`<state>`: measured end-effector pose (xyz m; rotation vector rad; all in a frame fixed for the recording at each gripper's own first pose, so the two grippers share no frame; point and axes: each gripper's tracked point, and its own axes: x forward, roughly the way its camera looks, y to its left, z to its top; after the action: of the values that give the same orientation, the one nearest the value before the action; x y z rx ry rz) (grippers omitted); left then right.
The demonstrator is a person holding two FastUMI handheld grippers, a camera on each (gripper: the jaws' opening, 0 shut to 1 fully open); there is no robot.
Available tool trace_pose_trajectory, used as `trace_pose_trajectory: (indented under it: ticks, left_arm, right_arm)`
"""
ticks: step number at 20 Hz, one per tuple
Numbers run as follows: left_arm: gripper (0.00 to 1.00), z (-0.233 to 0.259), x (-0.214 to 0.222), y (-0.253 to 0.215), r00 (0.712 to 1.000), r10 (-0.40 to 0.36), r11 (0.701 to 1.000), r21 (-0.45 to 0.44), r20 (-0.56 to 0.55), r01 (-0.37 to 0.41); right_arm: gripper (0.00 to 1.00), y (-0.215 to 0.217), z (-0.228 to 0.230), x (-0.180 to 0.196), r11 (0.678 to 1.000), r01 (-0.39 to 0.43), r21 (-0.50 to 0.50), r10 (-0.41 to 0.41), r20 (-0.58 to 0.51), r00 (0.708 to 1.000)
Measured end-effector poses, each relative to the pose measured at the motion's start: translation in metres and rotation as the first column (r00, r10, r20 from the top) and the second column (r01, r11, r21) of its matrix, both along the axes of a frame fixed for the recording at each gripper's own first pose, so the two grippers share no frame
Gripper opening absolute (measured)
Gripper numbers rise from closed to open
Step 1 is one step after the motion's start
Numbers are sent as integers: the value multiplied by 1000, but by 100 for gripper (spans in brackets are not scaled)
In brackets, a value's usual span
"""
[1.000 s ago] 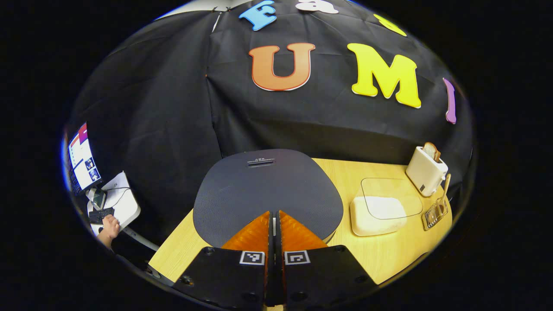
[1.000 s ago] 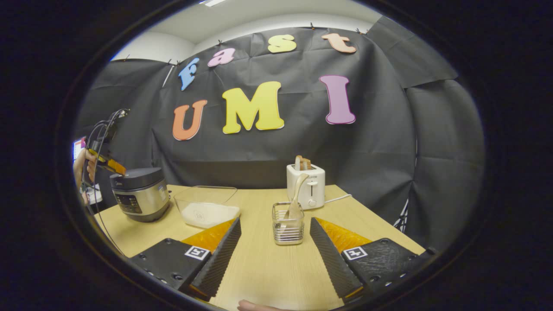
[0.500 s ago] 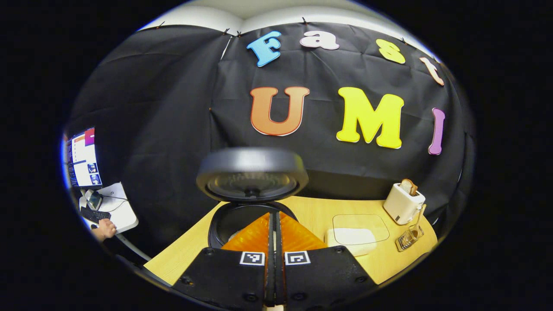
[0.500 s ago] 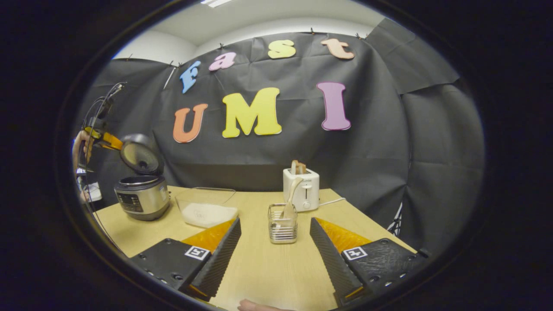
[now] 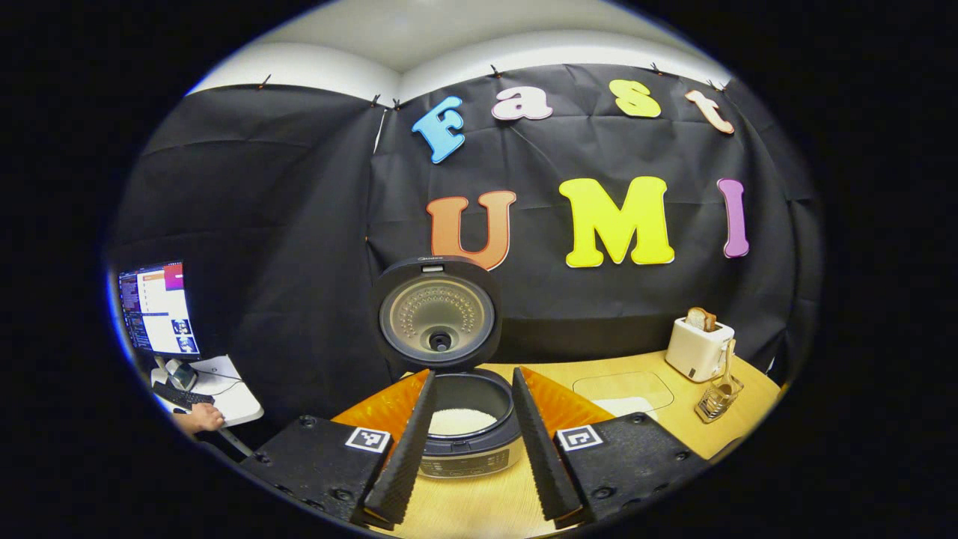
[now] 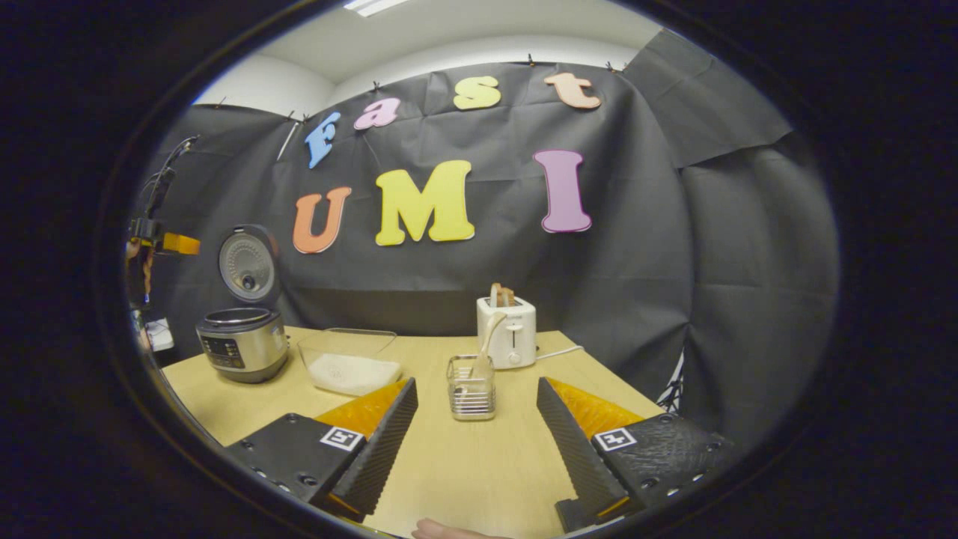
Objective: Close the left gripper, press the button to open the rice cooker; take a wooden spoon from the chopstick holder with the right hand, scoop a spoonful of rice and pour it into the rice cooker, then put the wooden spoon back into the chopstick holder.
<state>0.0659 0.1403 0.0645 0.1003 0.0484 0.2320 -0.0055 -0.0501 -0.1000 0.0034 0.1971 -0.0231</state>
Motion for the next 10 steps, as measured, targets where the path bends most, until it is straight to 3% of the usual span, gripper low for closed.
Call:
trace_pose_trajectory:
  ticks: [1, 3, 4, 5, 6, 10]
  left_arm:
    - [75, -5, -5, 0, 1000, 11, 1000, 0, -3, -11]
    - [74, -15, -5, -21, 999, -36, 999, -3, -1, 36]
    - [81, -19, -5, -28, 999, -48, 999, -4, 0, 48]
    - [80, -24, -6, -34, 998, -65, 998, 3, -5, 65]
    - [89, -27, -7, -40, 997, -81, 997, 10, -4, 81]
    - [94, -32, -6, -57, 995, -101, 995, -24, 18, 101]
  right_arm:
    - [95, -2, 1, 0, 1000, 3, 6, -3, 5, 1000]
    - [96, -7, 4, 3, 1000, 5, 22, -5, 20, 1000]
    - [96, -10, 3, 6, 1000, 11, 29, -12, 21, 1000]
    - [96, -13, 0, 9, 999, 17, 35, -17, 16, 1000]
    - [96, -15, -3, 14, 999, 21, 39, -21, 3, 1000]
    - [95, -25, -13, 33, 998, 35, 51, -33, -29, 999]
